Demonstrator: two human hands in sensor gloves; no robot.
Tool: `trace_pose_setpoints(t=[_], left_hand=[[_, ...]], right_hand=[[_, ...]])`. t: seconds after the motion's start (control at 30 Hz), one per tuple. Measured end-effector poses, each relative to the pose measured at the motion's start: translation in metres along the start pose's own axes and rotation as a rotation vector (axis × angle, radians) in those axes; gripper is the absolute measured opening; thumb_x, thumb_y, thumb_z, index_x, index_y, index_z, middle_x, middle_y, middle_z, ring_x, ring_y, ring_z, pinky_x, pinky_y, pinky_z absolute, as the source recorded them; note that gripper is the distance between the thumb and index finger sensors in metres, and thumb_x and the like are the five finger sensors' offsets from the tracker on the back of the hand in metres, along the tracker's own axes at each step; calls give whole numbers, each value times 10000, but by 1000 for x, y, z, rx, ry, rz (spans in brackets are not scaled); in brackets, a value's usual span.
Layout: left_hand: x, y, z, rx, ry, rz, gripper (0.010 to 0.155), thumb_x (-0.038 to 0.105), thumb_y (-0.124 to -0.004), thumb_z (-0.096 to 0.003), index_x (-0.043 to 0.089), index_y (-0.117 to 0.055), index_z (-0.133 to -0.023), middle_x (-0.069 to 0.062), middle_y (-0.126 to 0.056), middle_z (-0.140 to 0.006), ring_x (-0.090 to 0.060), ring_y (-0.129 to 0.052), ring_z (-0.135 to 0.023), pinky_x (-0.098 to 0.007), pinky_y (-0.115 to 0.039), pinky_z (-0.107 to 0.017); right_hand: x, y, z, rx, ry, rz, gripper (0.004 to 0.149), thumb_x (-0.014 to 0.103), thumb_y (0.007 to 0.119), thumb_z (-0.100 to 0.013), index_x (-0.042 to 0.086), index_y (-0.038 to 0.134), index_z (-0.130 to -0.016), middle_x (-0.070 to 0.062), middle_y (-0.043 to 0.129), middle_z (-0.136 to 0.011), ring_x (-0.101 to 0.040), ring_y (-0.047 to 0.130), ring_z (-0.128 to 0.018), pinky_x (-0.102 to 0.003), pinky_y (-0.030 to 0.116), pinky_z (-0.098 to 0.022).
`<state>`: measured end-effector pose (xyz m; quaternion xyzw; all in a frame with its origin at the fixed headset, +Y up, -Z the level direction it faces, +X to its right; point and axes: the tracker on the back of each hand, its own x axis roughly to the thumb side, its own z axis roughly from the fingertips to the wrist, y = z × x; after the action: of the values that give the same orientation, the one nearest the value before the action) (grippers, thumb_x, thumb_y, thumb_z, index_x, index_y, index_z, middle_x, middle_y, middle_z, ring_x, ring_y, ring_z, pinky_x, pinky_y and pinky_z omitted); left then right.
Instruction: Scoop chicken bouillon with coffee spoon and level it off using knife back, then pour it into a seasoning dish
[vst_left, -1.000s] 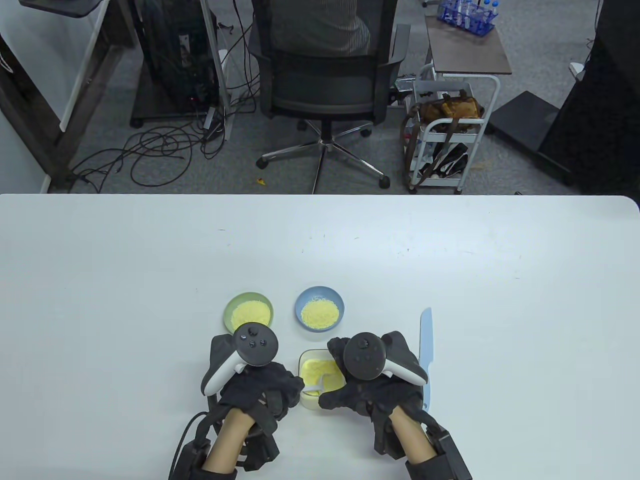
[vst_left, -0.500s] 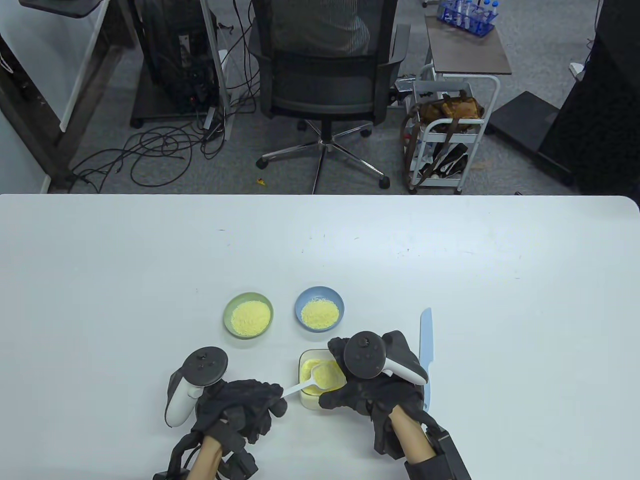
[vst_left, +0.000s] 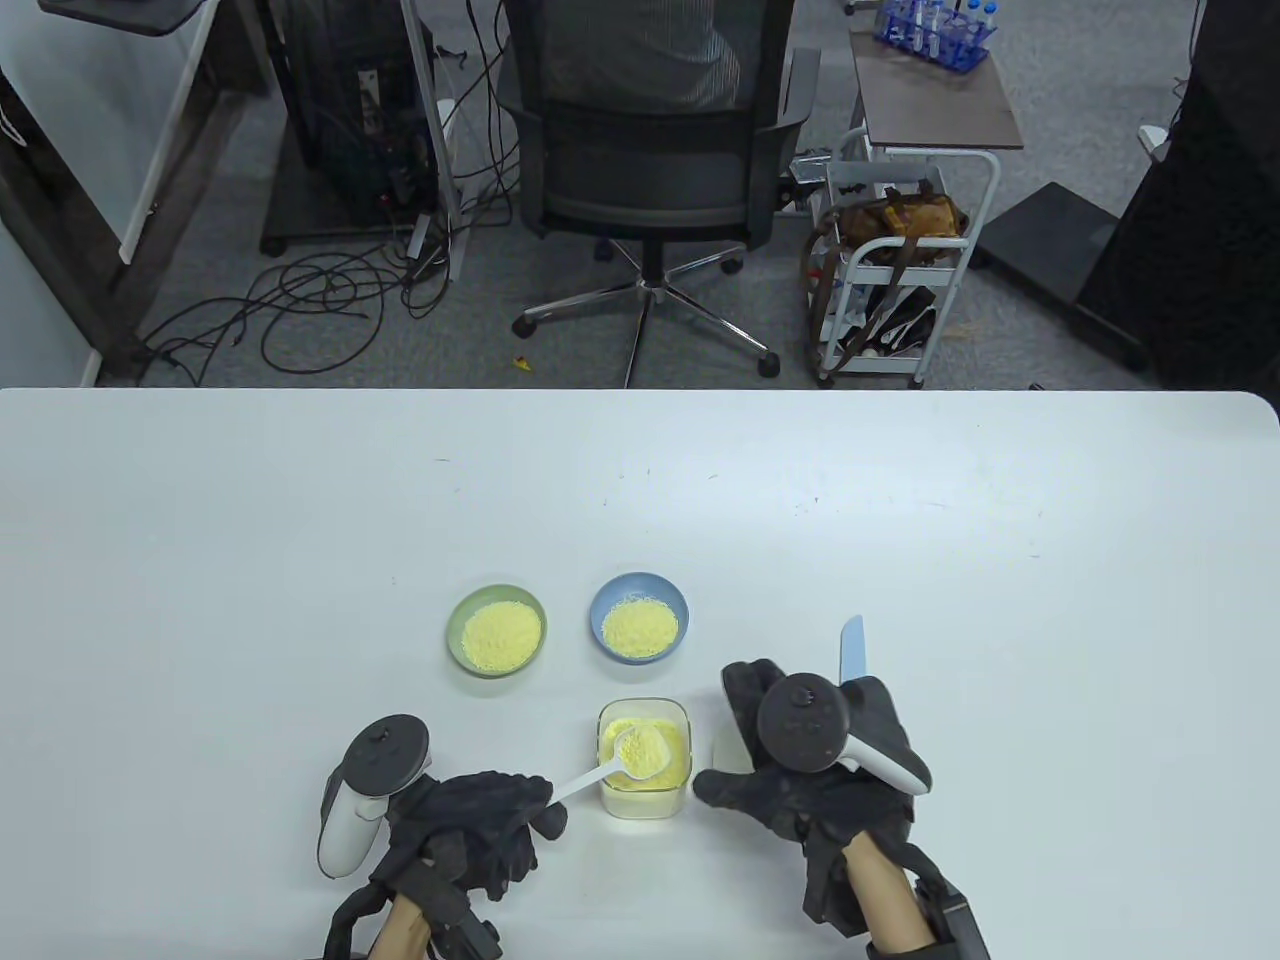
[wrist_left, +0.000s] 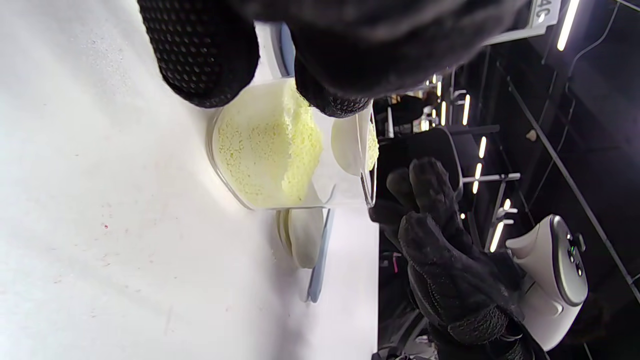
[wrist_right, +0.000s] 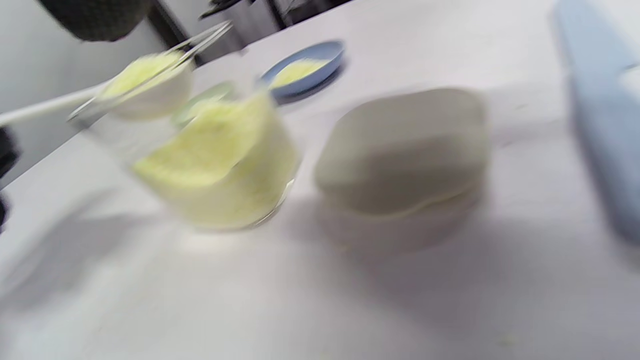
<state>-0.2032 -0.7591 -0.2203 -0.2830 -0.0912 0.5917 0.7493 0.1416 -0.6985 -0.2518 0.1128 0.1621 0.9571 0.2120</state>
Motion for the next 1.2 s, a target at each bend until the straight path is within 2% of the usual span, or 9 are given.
trace_pose_setpoints(t=[0.07,0.13,0.2,0.37,0.67,0.93,1.07,1.1,1.2], left_hand=[[0,1,1,6,-9,9,468,385,-694,-513,-32,-885,-607,44,-953,-158,26,-874,67,-312,-830,-372],[1,2,3,11,-21,16,468,385,-695,-513,-32,-884,-608,41,-953,-159,24,-874,66,-315,-829,-374],[3,2,5,17,-32,15,469,385,-694,-513,-33,-884,-608,41,-953,-159,23,-874,67,-313,-830,-373],[3,1,5,13,-42,21,470,384,-693,-513,-35,-883,-610,39,-954,-156,21,-874,68,-316,-829,-373],[2,1,5,16,-49,6,472,385,-695,-511,-37,-883,-608,38,-953,-155,20,-874,71,-316,-829,-371],[2,0,5,7,-50,14,473,386,-695,-512,-37,-882,-613,35,-953,-157,17,-874,68,-320,-827,-376],[3,-1,5,-3,-51,26,475,388,-694,-513,-37,-879,-618,33,-954,-161,14,-875,65,-321,-825,-380],[3,-1,5,-4,-52,27,475,388,-694,-513,-37,-879,-618,32,-954,-161,14,-875,65,-321,-825,-380],[3,-1,5,-4,-57,27,476,388,-694,-512,-37,-879,-618,32,-954,-160,13,-875,65,-321,-825,-380]], right_hand=[[-20,-9,7,-118,124,16,809,439,717,-503,128,191,-1033,-232,196,-1114,-560,336,-962,-724,128,-682],[-45,-13,14,-206,283,78,759,406,721,-502,92,283,-1037,-255,373,-1072,-520,479,-897,-719,147,-686],[-62,-9,17,-202,386,117,719,397,721,-501,57,365,-1025,-265,497,-1004,-488,576,-816,-714,185,-689],[-81,13,10,-125,476,194,586,435,701,-496,33,626,-916,-241,746,-828,-435,753,-622,-715,309,-673],[-77,31,-21,-59,541,338,598,470,717,-475,13,660,-855,-221,773,-735,-402,779,-548,-718,346,-664],[-76,30,-36,33,617,289,581,421,740,-456,-18,635,-823,-216,769,-659,-383,770,-487,-716,353,-667],[-80,30,-36,23,613,239,565,435,747,-449,-8,642,-783,-190,786,-602,-361,780,-436,-711,388,-656],[-80,31,-36,15,603,238,509,417,739,-456,12,661,-755,-171,804,-569,-349,791,-410,-705,409,-653],[-79,32,-36,-2,587,250,478,393,738,-460,11,677,-741,-177,816,-554,-353,797,-396,-702,419,-651]])
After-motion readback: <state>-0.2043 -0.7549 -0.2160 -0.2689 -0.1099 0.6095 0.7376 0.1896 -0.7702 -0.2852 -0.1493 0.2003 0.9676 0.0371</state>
